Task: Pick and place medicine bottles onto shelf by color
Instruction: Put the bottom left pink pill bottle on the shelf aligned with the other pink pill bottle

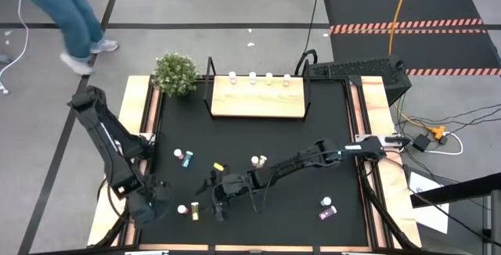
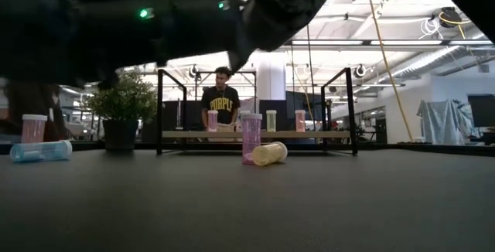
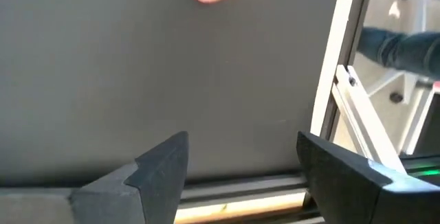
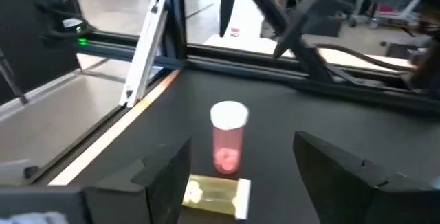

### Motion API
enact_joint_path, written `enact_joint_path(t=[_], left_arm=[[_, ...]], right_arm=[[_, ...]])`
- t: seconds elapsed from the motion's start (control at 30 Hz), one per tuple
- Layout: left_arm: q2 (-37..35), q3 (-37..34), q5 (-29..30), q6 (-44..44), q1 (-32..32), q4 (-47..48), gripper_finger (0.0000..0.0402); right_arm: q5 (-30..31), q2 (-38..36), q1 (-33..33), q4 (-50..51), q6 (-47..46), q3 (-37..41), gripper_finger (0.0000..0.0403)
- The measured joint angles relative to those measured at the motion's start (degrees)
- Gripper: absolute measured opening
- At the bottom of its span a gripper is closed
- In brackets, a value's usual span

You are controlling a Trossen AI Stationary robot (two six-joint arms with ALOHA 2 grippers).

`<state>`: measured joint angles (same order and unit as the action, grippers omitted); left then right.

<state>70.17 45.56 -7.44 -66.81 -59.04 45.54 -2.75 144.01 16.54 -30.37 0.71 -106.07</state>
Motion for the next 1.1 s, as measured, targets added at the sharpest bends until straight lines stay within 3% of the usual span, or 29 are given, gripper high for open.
enact_joint_path(t=[0.13, 0.27, 0.43, 0.6, 0.9, 1.1], left_arm=[[5.7, 0.0, 1.6, 0.2, -0.9, -3.4, 0.0269], [9.3, 0.0, 7.8, -1.2, -0.5, -3.6, 0.0269], [10.6, 0.0, 16.7, -3.8, -0.5, -3.8, 0.0269], [10.6, 0.0, 20.9, -4.4, -0.3, -3.9, 0.0269], [17.6, 0.0, 21.1, -0.6, 1.0, -9.9, 0.0269], [19.5, -0.1, 15.8, -0.8, 2.9, -9.4, 0.0269]], right_arm=[[-2.0, 4.1, 0.2, 0.3, 0.0, -5.2, 0.0251], [-2.0, 6.8, 0.4, 0.1, 0.2, -8.1, 0.0251], [-1.9, 8.0, 0.1, 0.1, 0.2, -8.7, 0.0251], [-1.9, 7.9, -1.0, -1.0, 0.5, -8.8, 0.0251], [-3.6, 7.9, -1.8, 0.7, 0.0, -8.7, 0.0251], [-5.0, 7.9, -0.9, 2.9, -0.2, -8.7, 0.0251]])
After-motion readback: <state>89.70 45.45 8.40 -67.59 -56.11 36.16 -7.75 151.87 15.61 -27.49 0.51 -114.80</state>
